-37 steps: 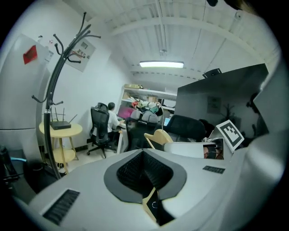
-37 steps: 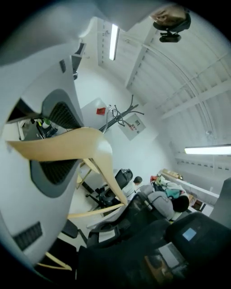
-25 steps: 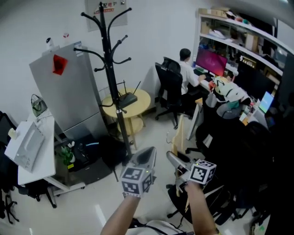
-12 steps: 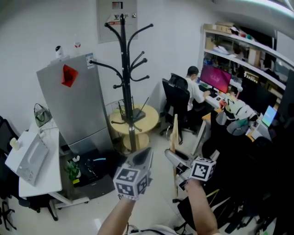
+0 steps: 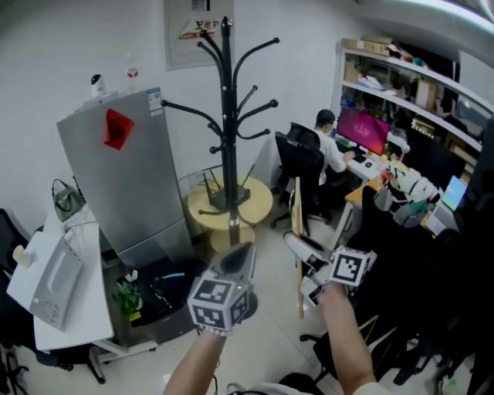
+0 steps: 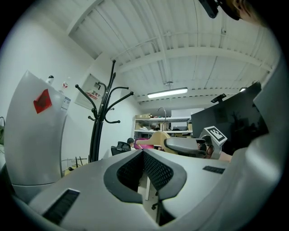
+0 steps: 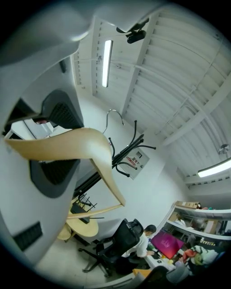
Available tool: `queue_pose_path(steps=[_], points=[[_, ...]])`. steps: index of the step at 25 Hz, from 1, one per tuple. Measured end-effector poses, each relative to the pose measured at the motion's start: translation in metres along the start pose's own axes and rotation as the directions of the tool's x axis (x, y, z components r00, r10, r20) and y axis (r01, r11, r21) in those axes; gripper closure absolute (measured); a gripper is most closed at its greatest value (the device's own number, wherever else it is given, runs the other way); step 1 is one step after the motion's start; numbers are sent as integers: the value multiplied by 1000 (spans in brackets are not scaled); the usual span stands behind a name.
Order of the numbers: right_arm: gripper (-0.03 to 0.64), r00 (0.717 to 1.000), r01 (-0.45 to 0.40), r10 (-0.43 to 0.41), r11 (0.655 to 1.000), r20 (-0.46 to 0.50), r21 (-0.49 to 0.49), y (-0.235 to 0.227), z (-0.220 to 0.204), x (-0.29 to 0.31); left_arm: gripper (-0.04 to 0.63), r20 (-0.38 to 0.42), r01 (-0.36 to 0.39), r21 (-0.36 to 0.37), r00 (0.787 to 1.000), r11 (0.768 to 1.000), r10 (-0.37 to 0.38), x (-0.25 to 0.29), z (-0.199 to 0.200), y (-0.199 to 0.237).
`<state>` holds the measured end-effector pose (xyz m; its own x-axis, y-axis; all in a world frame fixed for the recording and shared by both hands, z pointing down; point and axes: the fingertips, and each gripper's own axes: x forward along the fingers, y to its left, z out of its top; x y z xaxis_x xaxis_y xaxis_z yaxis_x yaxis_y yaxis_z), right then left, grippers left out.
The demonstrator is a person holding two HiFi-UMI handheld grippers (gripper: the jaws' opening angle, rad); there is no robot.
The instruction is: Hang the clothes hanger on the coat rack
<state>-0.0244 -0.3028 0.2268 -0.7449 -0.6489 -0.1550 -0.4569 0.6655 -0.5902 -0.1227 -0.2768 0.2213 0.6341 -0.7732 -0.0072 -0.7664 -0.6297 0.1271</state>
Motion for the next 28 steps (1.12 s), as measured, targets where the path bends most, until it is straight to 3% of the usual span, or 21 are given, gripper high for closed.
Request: queue_pose_path(steps=[5,10,14,21,28], points=[[388,1000,-11,10,999,10,36,-9,17,38,598,-2,11,2,1000,1000,-11,9,10,22],[388,999,-47,47,999,1,8,-34,39,74,597,45,-2,9,999,1000,2,34,27,36],[388,996,-85,85,996,-3,40,-57,54,104,598,59,-19,-22,998,1000,20,62,32,54],[388,993,-111,114,986,-14,121,-107,83,148,598,61,-50,-24,997,998,52,116,35,73],[388,984,-170,175,951,4,259,-142,103,189,598,65,-104,-21,992,994,105,147,34,94]])
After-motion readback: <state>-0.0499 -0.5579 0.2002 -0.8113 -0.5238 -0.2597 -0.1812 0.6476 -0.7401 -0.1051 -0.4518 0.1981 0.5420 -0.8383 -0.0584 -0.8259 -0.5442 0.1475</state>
